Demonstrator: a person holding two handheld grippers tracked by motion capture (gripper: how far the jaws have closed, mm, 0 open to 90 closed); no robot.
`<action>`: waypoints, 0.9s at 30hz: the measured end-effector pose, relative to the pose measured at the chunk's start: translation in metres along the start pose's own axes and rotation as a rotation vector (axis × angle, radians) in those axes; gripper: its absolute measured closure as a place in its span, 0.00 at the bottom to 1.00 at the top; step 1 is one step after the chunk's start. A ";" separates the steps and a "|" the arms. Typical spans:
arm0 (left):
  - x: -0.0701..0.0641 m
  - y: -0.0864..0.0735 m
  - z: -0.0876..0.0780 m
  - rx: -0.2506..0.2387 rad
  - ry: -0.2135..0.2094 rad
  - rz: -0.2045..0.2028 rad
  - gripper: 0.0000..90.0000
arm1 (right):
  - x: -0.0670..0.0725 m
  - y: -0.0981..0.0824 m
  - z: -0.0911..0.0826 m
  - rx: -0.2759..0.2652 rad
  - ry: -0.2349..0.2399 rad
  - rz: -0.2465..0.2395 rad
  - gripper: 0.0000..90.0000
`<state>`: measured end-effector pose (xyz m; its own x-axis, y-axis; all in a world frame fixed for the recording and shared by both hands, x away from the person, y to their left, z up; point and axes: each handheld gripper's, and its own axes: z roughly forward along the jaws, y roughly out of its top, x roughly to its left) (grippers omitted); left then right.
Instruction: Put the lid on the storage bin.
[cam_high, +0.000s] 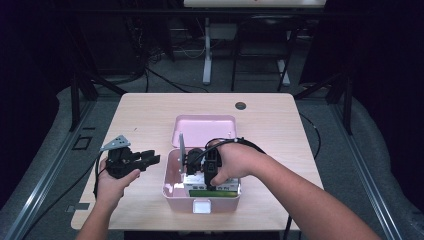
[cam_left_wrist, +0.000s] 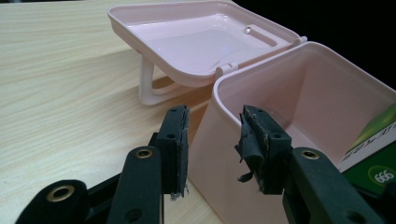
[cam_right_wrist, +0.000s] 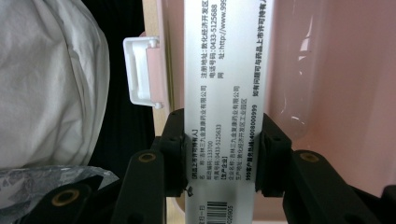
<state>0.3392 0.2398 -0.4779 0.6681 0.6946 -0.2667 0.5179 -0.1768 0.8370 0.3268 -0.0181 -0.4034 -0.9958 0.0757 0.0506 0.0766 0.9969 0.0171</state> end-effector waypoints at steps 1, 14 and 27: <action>0.000 0.000 0.000 -0.001 0.000 0.000 0.68 | 0.000 0.000 0.002 0.002 0.004 -0.005 0.69; 0.000 0.000 0.000 0.002 -0.001 0.000 0.68 | -0.005 -0.002 0.022 -0.019 0.052 -0.014 0.69; -0.001 0.000 0.000 0.008 0.000 0.002 0.68 | -0.009 -0.005 0.040 -0.008 0.051 -0.026 0.69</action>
<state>0.3388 0.2390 -0.4779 0.6690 0.6944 -0.2652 0.5211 -0.1836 0.8335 0.3339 -0.0233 -0.4438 -0.9937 0.0484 0.1011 0.0514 0.9983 0.0270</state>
